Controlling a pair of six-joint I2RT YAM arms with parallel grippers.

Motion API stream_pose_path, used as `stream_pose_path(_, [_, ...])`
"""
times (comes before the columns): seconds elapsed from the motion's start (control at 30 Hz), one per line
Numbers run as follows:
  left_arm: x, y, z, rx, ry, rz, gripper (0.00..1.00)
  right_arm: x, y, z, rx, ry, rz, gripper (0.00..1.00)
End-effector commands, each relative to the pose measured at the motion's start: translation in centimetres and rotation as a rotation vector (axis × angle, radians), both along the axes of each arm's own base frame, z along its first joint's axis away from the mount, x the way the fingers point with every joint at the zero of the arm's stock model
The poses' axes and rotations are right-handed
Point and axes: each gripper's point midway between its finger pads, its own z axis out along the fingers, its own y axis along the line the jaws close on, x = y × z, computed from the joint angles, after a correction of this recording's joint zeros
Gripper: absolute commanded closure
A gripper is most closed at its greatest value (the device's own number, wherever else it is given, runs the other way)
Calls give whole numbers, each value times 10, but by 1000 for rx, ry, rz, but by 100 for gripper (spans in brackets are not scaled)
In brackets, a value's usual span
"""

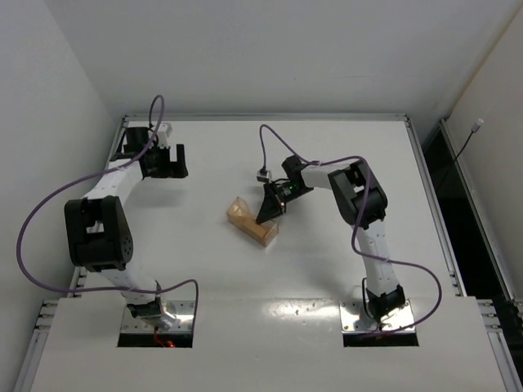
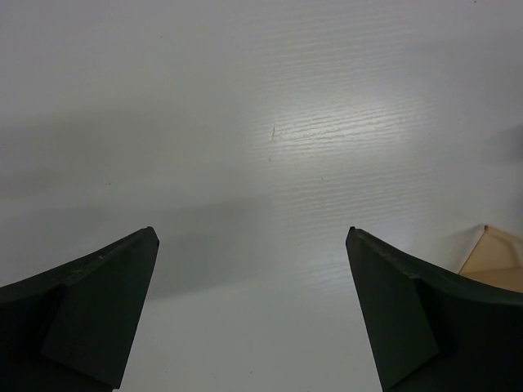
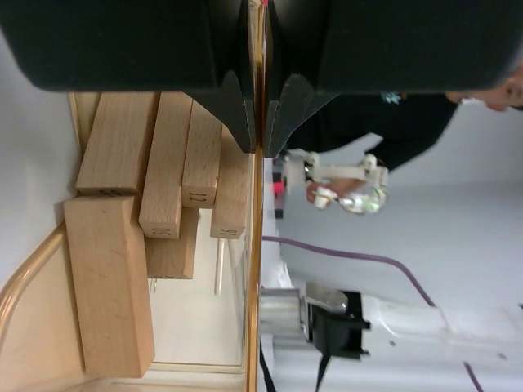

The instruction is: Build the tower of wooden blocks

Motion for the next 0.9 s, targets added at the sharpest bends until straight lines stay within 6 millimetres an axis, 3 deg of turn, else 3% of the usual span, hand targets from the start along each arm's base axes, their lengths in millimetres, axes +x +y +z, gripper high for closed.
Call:
stream_pose_path(0.0, [8, 1, 2, -15, -13, -22, 0, 27, -18, 45, 195, 28, -39, 100])
stream_pose_path(0.1, [10, -1, 1, -24, -13, -29, 0, 42, -25, 51, 185, 50, -71, 100])
stream_pose_path(0.2, [10, -1, -2, -25, -4, -29, 0, 55, -25, 88, 202, 8, -77, 100])
stream_pose_path(0.33, [10, -1, -7, -26, 7, -29, 0, 47, -19, 120, 201, 10, -51, 100])
stream_pose_path(0.43, [9, -1, -9, -26, 7, -29, 0, 24, -4, 108, 202, 13, 2, 100])
stream_pose_path(0.5, [9, -3, -13, -35, 17, -35, 0, 12, -5, 54, 129, 175, -5, 100])
stream_pose_path(0.53, [9, -3, -13, -35, 17, -35, 0, 10, -6, 41, 119, 198, -7, 100])
stream_pose_path(0.77, [4, -6, -10, -43, 0, -56, 0, 23, 0, 65, 152, 127, -2, 100])
stream_pose_path(0.8, [4, -6, -14, -44, 9, -56, 0, 22, 0, 81, 165, 98, 2, 100])
stream_pose_path(0.83, [2, -7, -15, -46, 18, -55, 0, 22, 0, 81, 159, 110, 1, 100])
stream_pose_path(0.87, [5, -6, -12, -44, 10, -56, 0, 20, -1, 106, 186, 51, 8, 100])
